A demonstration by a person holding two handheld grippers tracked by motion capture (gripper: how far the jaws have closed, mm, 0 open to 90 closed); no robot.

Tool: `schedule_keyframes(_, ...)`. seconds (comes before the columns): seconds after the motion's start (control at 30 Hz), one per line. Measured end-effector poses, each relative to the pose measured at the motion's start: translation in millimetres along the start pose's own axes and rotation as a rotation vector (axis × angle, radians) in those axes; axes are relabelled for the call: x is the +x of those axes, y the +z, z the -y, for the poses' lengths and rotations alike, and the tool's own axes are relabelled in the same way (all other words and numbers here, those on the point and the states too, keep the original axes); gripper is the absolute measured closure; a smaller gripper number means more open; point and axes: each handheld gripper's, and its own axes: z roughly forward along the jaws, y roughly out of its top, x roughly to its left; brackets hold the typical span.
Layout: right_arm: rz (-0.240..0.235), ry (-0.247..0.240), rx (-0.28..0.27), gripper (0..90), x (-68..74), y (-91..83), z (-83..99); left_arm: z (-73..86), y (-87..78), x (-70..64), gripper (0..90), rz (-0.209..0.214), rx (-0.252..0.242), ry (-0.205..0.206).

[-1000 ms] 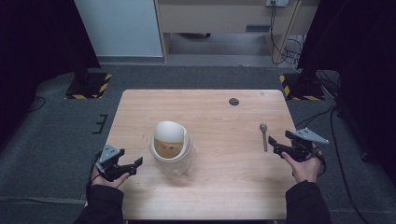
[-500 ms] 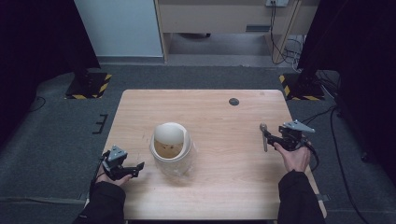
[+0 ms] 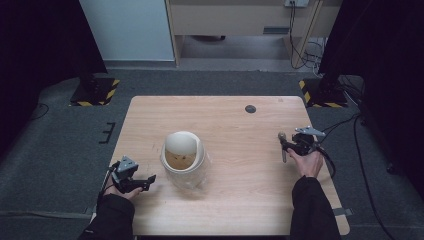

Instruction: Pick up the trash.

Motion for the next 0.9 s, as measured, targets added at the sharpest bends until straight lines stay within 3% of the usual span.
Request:
schedule_keyframes(0.43, 0.04, -0.007, 0.09, 56.0, -0.7, 34.5, 10.2, -1.9, -0.4, -1.1, 15.0, 0.018, -0.007, 0.003)
schedule_keyframes(0.73, 0.06, 0.007, 0.111, 62.2, 0.2, 44.2, 14.4, -2.1, -0.5, -1.2, 15.1, 0.019, -0.008, 0.002)
schedule_keyframes(0.9, 0.057, 0.017, 0.104, 72.5, 0.8, 44.5, 14.9, -2.0, -0.4, -1.0, 15.3, 0.019, -0.007, 0.002)
